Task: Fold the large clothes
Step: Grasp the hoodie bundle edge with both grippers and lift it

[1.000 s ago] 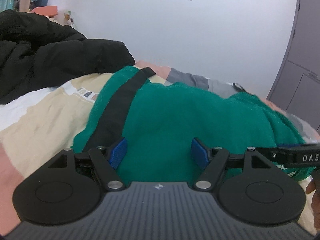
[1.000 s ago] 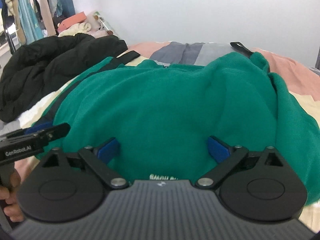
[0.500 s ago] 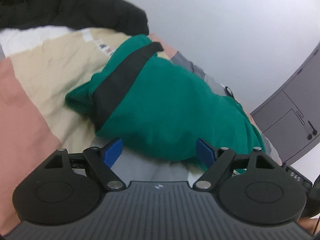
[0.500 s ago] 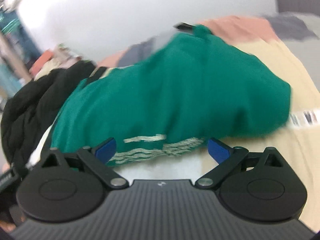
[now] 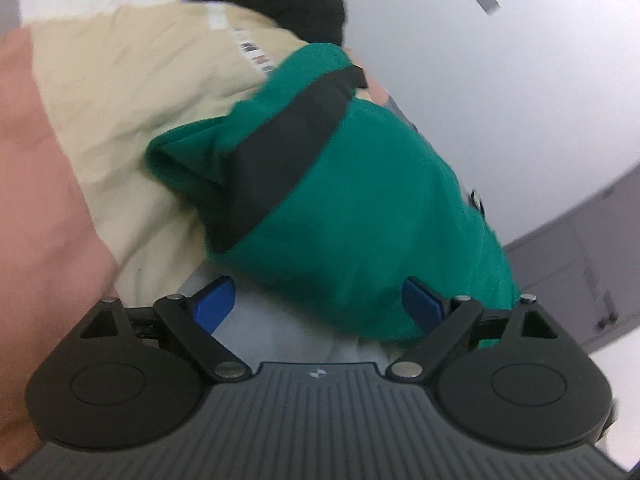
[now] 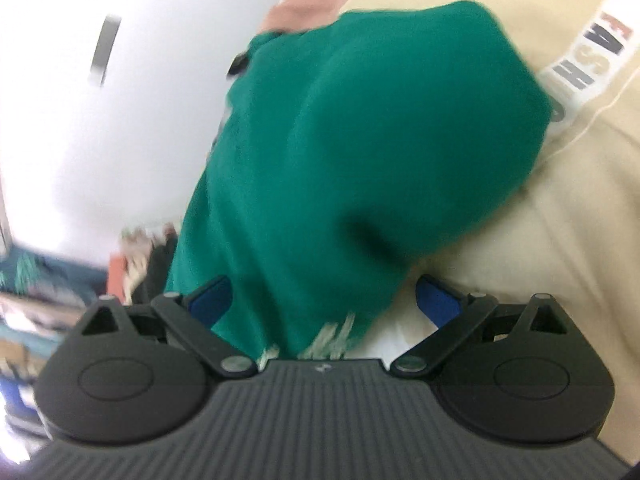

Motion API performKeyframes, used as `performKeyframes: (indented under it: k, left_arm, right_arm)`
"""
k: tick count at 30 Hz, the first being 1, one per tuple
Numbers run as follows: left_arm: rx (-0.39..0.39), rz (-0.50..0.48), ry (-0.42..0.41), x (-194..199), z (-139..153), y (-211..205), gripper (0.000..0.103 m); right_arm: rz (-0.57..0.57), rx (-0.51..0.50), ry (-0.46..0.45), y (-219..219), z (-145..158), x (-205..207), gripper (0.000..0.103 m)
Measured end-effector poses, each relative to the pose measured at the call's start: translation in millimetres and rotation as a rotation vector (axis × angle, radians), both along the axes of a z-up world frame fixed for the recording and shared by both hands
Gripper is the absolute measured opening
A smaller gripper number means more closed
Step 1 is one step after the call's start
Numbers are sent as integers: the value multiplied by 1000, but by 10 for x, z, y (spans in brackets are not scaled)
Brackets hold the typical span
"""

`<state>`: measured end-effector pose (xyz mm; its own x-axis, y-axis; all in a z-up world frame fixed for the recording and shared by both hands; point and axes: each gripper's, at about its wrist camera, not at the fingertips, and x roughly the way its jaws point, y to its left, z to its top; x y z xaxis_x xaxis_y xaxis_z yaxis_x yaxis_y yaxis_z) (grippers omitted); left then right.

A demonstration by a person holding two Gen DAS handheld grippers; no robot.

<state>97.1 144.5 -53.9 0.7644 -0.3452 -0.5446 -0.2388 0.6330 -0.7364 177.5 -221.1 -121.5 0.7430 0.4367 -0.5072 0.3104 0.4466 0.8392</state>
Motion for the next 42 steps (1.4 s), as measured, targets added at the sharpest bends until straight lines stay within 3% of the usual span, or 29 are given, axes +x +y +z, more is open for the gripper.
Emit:
performKeyframes:
  k: [4, 7, 11, 23, 27, 30, 31, 33, 34, 36, 39, 42]
  left_arm:
    - [-188, 45, 0, 60, -177, 165, 94]
    - [-271, 61, -9, 96, -250, 220, 94]
    - [-292, 70, -17, 115, -255, 218, 94]
    - [-288, 83, -34, 128, -274, 220, 94]
    - [-375, 151, -60, 174, -350, 314, 93]
    - [-409, 154, -77, 271, -415, 356, 92]
    - [-388, 155, -80, 278, -399, 348, 88]
    - [-301, 154, -64, 299, -336, 284, 65]
    - [-275, 149, -67, 300, -318, 258, 61]
    - [-273, 149, -80, 286, -287, 263, 44]
    - [-221, 139, -104, 208, -156, 282, 28]
    - [-174, 136, -116, 113, -43, 268, 24]
  right_arm:
    - [-70, 76, -33, -93, -77, 67, 102]
    - [-88, 120, -49, -120, -105, 80, 103]
    - [-76, 139, -92, -105, -94, 73, 103]
    - [-113, 108, -78, -166, -191, 182, 103]
    - [-129, 93, -99, -150, -224, 262, 103]
    - [-94, 16, -119, -80, -192, 299, 101]
    - [-81, -12, -121, -64, -180, 296, 99]
    - [-76, -39, -113, -62, -164, 279, 76]
    - [-76, -31, -119, -77, -172, 268, 72]
    - [-68, -30, -134, -89, -157, 260, 52]
    - [-33, -118, -191, -27, 13, 237, 30]
    - [3, -192, -240, 36, 176, 180, 25]
